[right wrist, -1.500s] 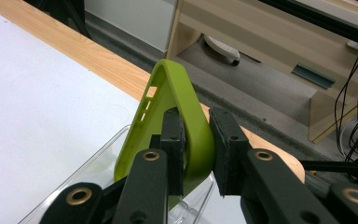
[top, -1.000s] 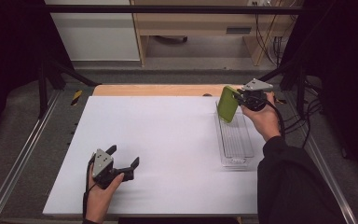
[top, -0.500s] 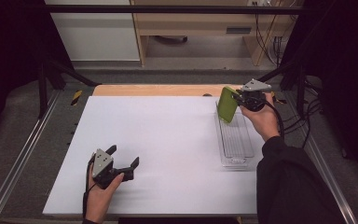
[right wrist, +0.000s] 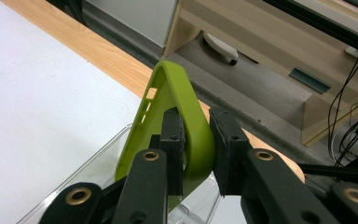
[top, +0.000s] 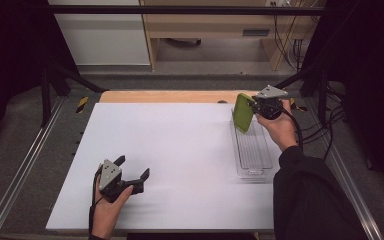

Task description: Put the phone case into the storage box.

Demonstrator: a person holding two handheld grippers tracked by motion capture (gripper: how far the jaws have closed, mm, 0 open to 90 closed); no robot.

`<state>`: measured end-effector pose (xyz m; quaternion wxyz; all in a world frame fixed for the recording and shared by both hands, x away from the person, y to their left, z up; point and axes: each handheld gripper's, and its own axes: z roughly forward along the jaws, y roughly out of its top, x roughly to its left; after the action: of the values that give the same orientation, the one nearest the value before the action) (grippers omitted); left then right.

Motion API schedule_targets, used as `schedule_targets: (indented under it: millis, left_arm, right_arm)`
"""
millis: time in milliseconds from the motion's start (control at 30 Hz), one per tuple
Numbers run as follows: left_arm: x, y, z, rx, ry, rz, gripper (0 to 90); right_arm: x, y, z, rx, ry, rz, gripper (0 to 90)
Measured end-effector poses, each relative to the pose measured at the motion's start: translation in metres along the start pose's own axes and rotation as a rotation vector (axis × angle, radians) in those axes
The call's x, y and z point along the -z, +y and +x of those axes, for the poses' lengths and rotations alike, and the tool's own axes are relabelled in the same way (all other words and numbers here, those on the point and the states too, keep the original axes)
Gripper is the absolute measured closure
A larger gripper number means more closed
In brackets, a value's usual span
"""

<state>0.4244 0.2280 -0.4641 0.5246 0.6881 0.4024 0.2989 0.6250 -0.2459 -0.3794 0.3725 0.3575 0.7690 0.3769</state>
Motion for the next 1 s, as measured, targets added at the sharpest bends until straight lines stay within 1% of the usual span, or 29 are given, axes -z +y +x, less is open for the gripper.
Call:
schedule_targets:
  millis: [100, 300, 567, 700, 1000]
  left_arm:
    - [-0.0001, 0.0000, -0.0001, -0.003, -0.001, 0.000, 1.6]
    - [-0.0005, 0.0001, -0.0006, -0.003, -0.002, 0.001, 1.6]
    - [0.0000, 0.0002, -0.0005, 0.001, -0.002, 0.000, 1.6]
    - [-0.0003, 0.0002, -0.0008, -0.001, -0.003, 0.000, 1.6]
    - [-0.0001, 0.0003, -0.0005, -0.002, -0.002, 0.000, 1.6]
  right_arm:
    - [-0.0007, -0.0002, -0.0004, 0.008, -0.003, -0.002, 76.1]
    - [-0.0022, -0.0001, 0.0002, 0.008, -0.006, -0.005, 76.0]
    - [-0.0037, -0.0004, 0.0005, 0.003, -0.013, -0.005, 75.8]
    - [-0.0043, -0.0008, 0.0006, -0.009, -0.017, -0.006, 75.6]
    - [-0.0067, -0.0003, 0.0021, -0.009, -0.035, -0.015, 74.9]
